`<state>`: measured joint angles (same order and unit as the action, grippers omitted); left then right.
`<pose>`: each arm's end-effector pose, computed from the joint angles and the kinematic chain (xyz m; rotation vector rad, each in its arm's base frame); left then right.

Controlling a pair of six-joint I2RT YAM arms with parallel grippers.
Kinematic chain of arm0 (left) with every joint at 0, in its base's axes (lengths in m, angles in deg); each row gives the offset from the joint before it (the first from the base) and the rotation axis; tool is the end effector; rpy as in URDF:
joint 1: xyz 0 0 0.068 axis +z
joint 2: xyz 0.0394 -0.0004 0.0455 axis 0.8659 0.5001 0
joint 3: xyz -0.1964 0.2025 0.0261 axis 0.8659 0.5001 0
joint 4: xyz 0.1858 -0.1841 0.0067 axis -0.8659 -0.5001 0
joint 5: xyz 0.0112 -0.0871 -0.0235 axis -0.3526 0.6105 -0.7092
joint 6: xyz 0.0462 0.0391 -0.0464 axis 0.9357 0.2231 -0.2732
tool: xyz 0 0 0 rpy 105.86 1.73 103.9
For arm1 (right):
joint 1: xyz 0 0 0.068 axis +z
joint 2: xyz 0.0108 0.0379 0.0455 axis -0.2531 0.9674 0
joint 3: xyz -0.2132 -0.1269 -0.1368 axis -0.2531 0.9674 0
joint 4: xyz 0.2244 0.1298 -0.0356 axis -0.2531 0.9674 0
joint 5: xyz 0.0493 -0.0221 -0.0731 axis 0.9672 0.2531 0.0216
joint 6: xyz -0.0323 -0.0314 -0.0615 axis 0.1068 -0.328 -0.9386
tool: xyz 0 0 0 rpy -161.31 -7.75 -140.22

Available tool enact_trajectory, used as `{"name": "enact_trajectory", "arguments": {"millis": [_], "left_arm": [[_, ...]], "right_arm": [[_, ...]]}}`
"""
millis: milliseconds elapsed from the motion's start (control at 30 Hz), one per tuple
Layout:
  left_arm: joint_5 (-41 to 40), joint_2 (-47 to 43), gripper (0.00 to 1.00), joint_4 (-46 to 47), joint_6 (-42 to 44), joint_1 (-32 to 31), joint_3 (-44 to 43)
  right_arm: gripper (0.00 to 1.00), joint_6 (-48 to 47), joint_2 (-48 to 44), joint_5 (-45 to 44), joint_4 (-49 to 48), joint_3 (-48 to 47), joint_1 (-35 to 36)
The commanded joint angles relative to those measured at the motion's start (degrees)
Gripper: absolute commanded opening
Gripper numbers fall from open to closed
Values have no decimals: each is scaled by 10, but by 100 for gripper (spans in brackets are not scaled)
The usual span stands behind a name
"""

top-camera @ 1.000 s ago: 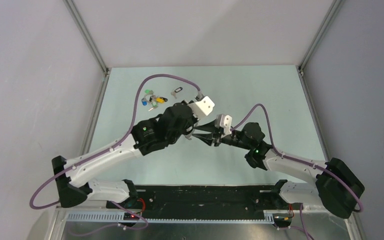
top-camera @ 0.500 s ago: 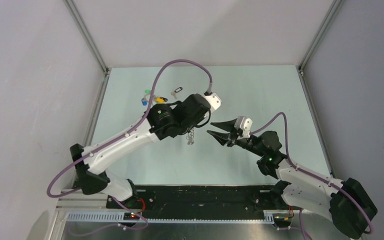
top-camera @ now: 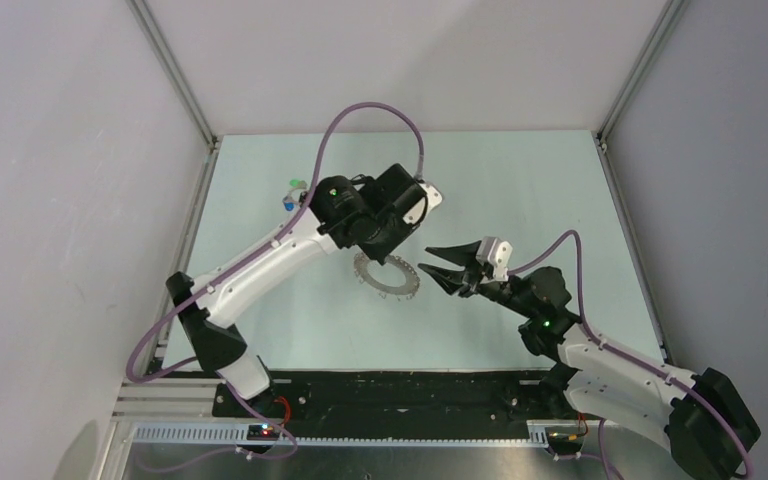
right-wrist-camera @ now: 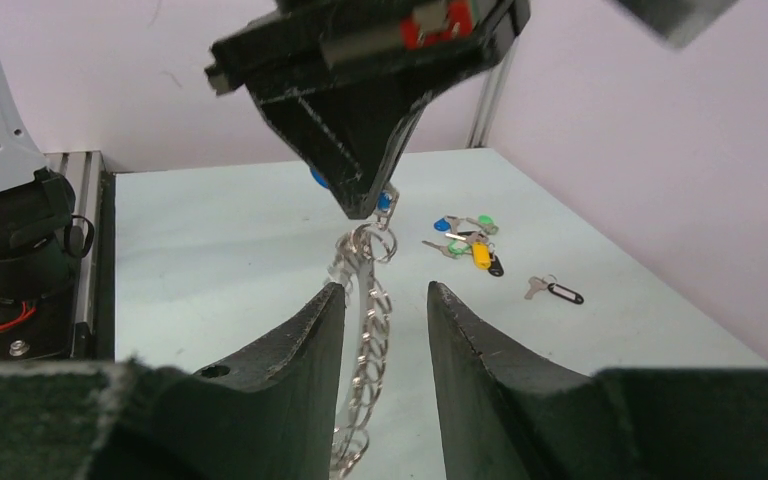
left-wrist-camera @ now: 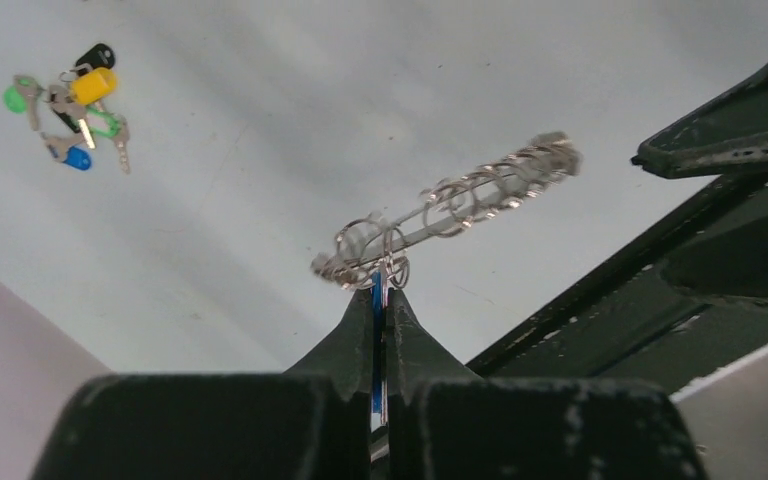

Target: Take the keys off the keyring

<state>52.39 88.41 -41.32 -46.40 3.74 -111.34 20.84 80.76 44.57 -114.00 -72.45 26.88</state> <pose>0.1970 -0.2651 0.3703 1.1452 2.3477 0.0020 0.1439 0.1632 0.2941 -0.8640 1.0318 0.8015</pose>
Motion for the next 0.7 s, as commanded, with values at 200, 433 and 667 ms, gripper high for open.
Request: {"name": "enact_trajectory", "arguments": {"millis": [200,433,667], "left_arm": [[128,-5,0,-22,-55,47,-54],[173,-2,0,-25,-77,69,-63],[216,-3,0,-24,-94,80,-73]], "right_arm": [[40,-36,12,-22,-24,-1,53],[39,-47,70,-36,-55,-21,83],[39,-45,133,-62,-115,-36,87]]}}
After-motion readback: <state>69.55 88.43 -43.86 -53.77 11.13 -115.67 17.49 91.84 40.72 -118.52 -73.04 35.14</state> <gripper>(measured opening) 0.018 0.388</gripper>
